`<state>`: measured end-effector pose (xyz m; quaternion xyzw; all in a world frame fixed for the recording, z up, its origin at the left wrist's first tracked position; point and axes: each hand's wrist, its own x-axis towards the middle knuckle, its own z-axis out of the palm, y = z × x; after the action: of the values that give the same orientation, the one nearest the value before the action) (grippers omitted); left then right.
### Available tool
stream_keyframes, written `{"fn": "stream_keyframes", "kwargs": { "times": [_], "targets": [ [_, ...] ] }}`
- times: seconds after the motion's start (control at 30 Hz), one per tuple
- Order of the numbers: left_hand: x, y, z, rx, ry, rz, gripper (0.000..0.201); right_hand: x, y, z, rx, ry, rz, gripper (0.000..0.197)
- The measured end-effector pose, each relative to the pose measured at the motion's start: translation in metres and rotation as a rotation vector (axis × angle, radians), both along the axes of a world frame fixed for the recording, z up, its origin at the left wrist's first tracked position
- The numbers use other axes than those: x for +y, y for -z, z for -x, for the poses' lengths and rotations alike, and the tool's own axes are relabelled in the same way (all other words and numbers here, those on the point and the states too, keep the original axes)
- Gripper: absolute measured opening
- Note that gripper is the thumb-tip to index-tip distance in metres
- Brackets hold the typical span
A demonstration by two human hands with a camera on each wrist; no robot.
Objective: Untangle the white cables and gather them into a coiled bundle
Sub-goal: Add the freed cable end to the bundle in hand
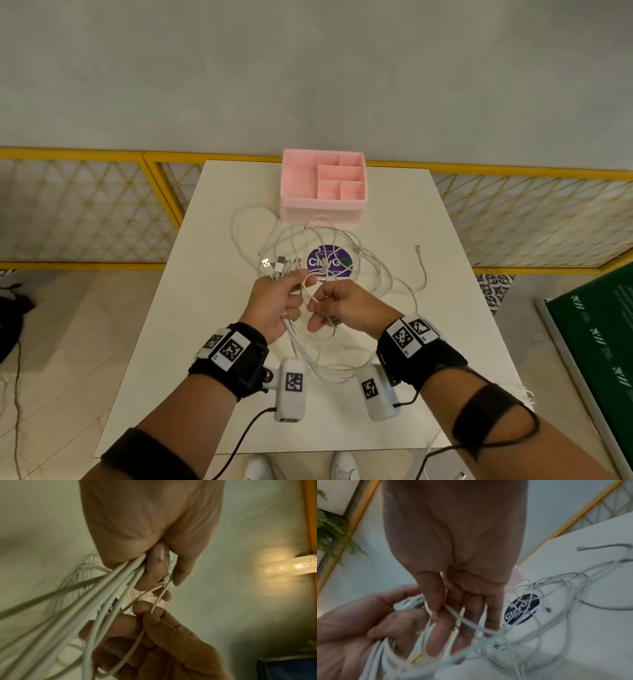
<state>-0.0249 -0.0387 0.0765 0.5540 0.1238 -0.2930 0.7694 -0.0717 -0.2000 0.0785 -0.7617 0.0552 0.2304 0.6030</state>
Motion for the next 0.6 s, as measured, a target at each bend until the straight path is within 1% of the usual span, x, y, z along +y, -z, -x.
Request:
{"fn": "stream_keyframes", "kwargs": {
  "times": [0.07, 0.1, 0.13, 0.2, 0.23, 0.27, 0.3, 0.37, 0.4, 0.43, 0.47, 0.53, 0.6],
  "targets": [
    [0.001, 0.003, 0.001, -0.066, 0.020, -0.070, 0.013, -0.007, -0.010, -0.006, -0.034, -0.025, 0.104, 0.006],
    [0.002, 0.003, 0.001, -0.088, 0.036, -0.087, 0.013, -0.011, -0.017, -0.010, -0.062, 0.020, 0.142, 0.007],
    [0.003, 0.004, 0.002, -0.109, 0.057, -0.099, 0.012, -0.016, -0.021, -0.015, -0.098, 0.114, 0.161, 0.008],
    [0.004, 0.004, 0.005, -0.146, 0.118, -0.124, 0.011, -0.024, -0.028, -0.029, -0.168, 0.358, 0.135, 0.011],
    [0.004, 0.003, 0.008, -0.163, 0.156, -0.137, 0.012, -0.025, -0.030, -0.036, -0.182, 0.438, 0.119, 0.014],
    [0.003, 0.003, 0.010, -0.181, 0.197, -0.151, 0.012, -0.023, -0.031, -0.042, -0.171, 0.465, 0.123, 0.018],
    [0.002, 0.004, 0.013, -0.198, 0.236, -0.165, 0.013, -0.019, -0.034, -0.046, -0.134, 0.445, 0.171, 0.023],
    [0.000, 0.005, 0.018, -0.217, 0.303, -0.186, 0.015, -0.011, -0.041, -0.047, -0.014, 0.333, 0.299, 0.033],
    [-0.001, 0.006, 0.020, -0.221, 0.329, -0.196, 0.016, -0.009, -0.044, -0.047, 0.031, 0.299, 0.297, 0.032],
    [-0.002, 0.007, 0.022, -0.225, 0.349, -0.205, 0.017, -0.007, -0.048, -0.047, 0.044, 0.303, 0.236, 0.026],
    [-0.003, 0.008, 0.023, -0.229, 0.359, -0.211, 0.016, -0.008, -0.049, -0.048, 0.020, 0.337, 0.146, 0.019],
    [-0.004, 0.011, 0.023, -0.224, 0.338, -0.215, 0.011, -0.013, -0.055, -0.049, -0.082, 0.428, -0.024, 0.012],
    [-0.002, 0.016, 0.021, -0.208, 0.285, -0.223, 0.008, -0.021, -0.063, -0.051, -0.148, 0.513, -0.246, 0.018]
  ]
}}
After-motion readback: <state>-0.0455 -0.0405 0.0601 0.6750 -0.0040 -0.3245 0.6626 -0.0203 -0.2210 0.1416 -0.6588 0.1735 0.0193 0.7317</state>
